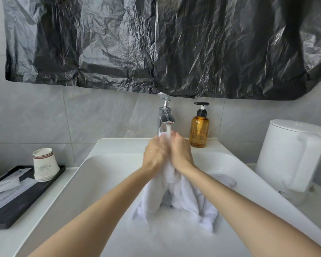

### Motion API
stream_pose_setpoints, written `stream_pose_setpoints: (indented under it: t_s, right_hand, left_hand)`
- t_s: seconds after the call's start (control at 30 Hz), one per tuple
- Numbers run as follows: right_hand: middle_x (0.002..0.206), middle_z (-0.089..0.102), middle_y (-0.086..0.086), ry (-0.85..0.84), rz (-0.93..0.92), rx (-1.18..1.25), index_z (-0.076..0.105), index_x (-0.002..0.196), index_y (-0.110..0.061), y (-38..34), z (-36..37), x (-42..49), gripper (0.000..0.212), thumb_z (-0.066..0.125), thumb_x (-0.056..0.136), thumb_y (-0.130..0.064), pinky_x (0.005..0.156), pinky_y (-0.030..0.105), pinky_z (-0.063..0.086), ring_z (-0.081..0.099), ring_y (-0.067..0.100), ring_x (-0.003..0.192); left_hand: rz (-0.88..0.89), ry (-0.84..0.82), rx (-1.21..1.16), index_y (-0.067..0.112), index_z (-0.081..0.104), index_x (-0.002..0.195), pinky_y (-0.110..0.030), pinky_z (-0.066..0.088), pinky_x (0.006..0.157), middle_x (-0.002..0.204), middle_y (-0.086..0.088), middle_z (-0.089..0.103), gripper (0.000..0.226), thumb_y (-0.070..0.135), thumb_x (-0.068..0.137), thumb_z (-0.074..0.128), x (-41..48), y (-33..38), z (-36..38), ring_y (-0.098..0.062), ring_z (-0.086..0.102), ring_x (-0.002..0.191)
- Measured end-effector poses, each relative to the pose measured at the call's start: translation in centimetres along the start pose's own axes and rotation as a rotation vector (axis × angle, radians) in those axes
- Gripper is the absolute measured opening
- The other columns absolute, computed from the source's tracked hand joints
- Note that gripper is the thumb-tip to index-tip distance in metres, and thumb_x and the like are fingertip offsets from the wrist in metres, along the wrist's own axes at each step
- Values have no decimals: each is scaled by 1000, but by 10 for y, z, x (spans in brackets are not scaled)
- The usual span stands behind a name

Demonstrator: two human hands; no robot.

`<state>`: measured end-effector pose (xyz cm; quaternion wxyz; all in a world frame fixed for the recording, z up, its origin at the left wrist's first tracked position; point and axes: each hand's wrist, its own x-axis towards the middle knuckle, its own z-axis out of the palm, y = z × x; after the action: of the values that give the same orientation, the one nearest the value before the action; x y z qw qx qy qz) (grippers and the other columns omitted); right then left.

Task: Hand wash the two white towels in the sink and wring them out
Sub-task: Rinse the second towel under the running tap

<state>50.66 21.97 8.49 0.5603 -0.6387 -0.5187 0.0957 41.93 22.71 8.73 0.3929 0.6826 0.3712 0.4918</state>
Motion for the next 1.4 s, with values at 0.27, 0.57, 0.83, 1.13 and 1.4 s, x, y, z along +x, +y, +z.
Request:
stream_pose_setpoints:
  t_s: [0.27, 0.57, 0.83, 1.13, 1.4]
  right_hand:
    - [68, 48, -1, -30, 15, 2, 45, 71, -19, 12, -25, 11, 39, 34, 104, -38, 71, 31, 33, 48, 21, 73]
    - [68, 54, 3, 79, -133, 38, 40, 62, -19, -13, 0, -10, 42, 42, 102, -32, 67, 35, 35, 47, 20, 71]
    - [60, 43, -4, 15, -46, 38, 42, 62, -18, -11, -4, -13, 43, 36, 103, -28, 65, 34, 32, 44, 22, 71]
    - [74, 59, 7, 104, 105, 49, 39, 60, -22, -2, -6, 5, 43, 33, 103, -26, 70, 32, 34, 51, 25, 77]
    - [74, 63, 6, 67, 78, 51, 38, 58, -20, -12, -4, 8, 48, 33, 104, -31, 65, 31, 29, 47, 20, 71]
  left_hand:
    - [3, 132, -12, 17, 41, 69, -23, 33, 52, 62, 6, 38, 36, 30, 102, 38, 9, 2, -12, -13, 37, 60]
    - [-212, 14, -80, 16, 60, 82, -30, 44, 64, 80, 0, 64, 36, 41, 100, 41, 4, 1, 3, -19, 59, 76]
    - [-295, 34, -185, 15, 66, 79, -29, 47, 66, 79, -4, 66, 41, 41, 101, 42, 7, 4, -1, -22, 63, 77]
    - [-355, -64, -265, 12, 66, 84, -22, 47, 54, 73, -3, 66, 33, 34, 99, 47, -3, 13, 9, -15, 62, 63]
    - [-379, 5, -264, 10, 67, 90, -24, 53, 63, 84, -6, 68, 35, 36, 101, 46, 6, 8, 4, -18, 66, 76]
